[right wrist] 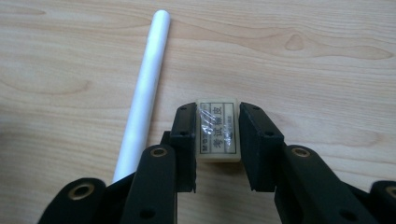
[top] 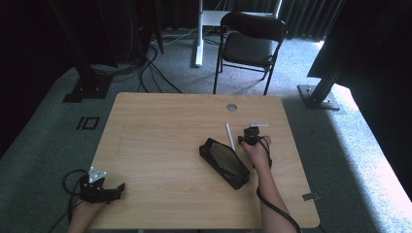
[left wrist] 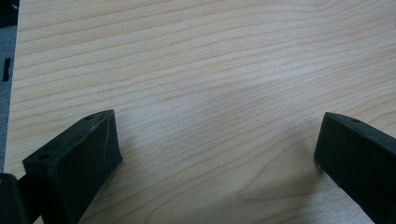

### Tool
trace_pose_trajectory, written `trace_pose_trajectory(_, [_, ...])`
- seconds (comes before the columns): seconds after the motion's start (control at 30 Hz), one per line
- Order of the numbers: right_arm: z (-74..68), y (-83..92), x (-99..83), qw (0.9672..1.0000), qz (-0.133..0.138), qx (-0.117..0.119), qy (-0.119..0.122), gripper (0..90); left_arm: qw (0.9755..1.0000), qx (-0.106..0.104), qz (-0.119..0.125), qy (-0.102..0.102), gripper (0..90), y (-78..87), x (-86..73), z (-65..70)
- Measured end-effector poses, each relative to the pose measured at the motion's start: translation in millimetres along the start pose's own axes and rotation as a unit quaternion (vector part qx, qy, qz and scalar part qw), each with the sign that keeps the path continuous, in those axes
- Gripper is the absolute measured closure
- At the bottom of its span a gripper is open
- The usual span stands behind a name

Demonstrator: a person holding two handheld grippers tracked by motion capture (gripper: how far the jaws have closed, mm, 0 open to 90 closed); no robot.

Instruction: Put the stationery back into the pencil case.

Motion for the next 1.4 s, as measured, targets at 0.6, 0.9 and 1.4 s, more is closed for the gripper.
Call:
trace_pose_trajectory(0.6, [-4.5, 43.8, 19.4, 0.9985, 0.028, 0.027, 0.039, 68.5, 1.0, 0.0, 0.0, 0.0, 0.5, 0.0, 0.0, 0.0])
trace_pose_trajectory(0.9, [-13.1, 73.4, 33.9, 0.9957, 0.06, 0.05, 0.05, 68.5, 1.0, 0.0, 0.0, 0.0, 0.5, 0.0, 0.0, 0.0])
trace_pose_trajectory(1.4, [-41.3, 109.5, 35.4, 0.988, 0.083, 0.098, 0.086, 68.5, 1.0, 0.0, 0.0, 0.0, 0.5, 0.0, 0.0, 0.0])
Point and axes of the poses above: each handheld gripper's, and its own axes: y roughly backward along the jaws, x roughly out of its top, z roughly to its right, the point moved 10 cm from there along -y, roughly forward along the jaws, and after that the axes turned 3 degrees about -x, right-handed, at the moved point
